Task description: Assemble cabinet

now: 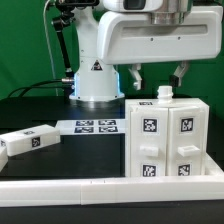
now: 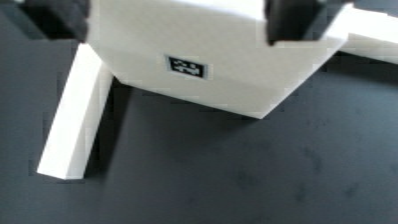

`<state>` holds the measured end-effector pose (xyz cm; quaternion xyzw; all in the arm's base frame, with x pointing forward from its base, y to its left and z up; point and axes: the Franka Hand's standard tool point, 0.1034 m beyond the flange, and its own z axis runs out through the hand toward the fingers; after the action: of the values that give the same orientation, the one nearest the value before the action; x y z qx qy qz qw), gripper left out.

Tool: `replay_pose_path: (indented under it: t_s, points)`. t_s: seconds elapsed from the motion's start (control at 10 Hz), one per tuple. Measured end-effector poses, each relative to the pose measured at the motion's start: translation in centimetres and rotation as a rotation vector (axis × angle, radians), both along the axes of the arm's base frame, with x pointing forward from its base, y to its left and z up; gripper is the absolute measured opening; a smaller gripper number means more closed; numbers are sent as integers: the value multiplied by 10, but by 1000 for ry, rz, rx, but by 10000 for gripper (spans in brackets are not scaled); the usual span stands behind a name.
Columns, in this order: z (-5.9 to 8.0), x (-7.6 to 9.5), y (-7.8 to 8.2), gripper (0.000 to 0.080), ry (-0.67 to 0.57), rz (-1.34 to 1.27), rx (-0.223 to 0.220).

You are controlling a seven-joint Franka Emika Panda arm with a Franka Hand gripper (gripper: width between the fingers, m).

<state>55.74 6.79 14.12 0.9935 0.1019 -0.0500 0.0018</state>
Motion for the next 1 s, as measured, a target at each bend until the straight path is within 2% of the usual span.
replay_pose_path:
  t_s: [0.1, 0.2, 0.3, 0.6, 0.7, 1.0]
  points:
    - [-8, -18, -14, 606, 20, -12, -7]
    - [-13, -34, -29, 752, 37, -10, -12]
    - [-16, -45, -40, 785, 36, 8, -12]
    - [-30, -80, -68, 797, 10, -30, -18]
    - [-37, -84, -80, 796, -13, 21, -14]
    - [-38, -83, -80, 796, -15, 54, -11]
